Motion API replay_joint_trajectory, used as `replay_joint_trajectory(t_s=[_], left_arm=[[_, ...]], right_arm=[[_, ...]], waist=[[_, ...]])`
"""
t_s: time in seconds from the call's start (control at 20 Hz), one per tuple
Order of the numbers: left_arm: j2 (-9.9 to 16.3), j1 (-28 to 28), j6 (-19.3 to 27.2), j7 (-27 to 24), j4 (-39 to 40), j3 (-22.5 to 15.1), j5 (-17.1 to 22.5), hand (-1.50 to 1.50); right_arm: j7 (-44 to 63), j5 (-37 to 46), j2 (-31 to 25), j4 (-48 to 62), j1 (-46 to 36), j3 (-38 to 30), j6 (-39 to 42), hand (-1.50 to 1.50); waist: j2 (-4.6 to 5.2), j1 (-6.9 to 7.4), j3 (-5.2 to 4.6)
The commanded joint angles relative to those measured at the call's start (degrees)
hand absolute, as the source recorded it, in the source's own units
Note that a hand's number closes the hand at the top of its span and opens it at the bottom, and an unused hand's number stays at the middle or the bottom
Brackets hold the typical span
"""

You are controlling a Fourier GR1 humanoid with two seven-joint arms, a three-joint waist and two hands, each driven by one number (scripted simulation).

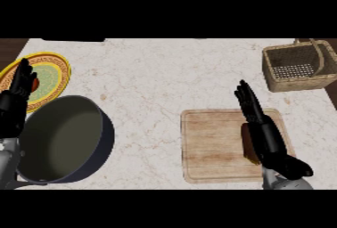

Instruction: Pick the sweet potato from the cutting board and place it in the basket

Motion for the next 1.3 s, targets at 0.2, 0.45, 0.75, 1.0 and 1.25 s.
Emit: replay_joint_trajectory(t_s=[0.2, 0.45, 0.75, 1.0, 1.25], left_arm=[[-4.6, 0.8, -4.1, 6.0, 2.8, -1.2, 5.3, 0.0], [-7.0, -1.3, -5.8, 10.5, 3.3, -3.2, 7.4, 0.0], [-7.2, -0.3, -6.0, 14.3, 1.1, -2.5, 7.9, 0.0], [-8.1, 0.0, -5.8, 14.8, 0.4, -3.1, 7.1, 0.0], [-7.0, -0.4, -6.3, 15.5, 1.7, -2.1, 7.1, 0.0]], right_arm=[[8.2, -7.7, -14.3, 6.5, -20.3, -8.7, 18.8, 1.5], [-2.6, 16.6, -22.6, 4.6, -18.5, 12.6, 27.4, -1.5], [2.7, 32.4, -4.1, 11.3, -19.3, 21.4, 9.8, -1.5], [27.4, 34.9, 0.2, 8.5, -24.9, 23.4, 17.8, -1.5], [42.8, 42.2, -5.3, 7.9, -38.7, 24.1, 30.7, -1.5]], waist=[[0.35, 1.52, 1.89], [0.41, 2.36, 1.88], [-0.29, 0.46, 1.95], [-0.66, -0.18, 1.84], [-1.32, -0.35, 1.57]])
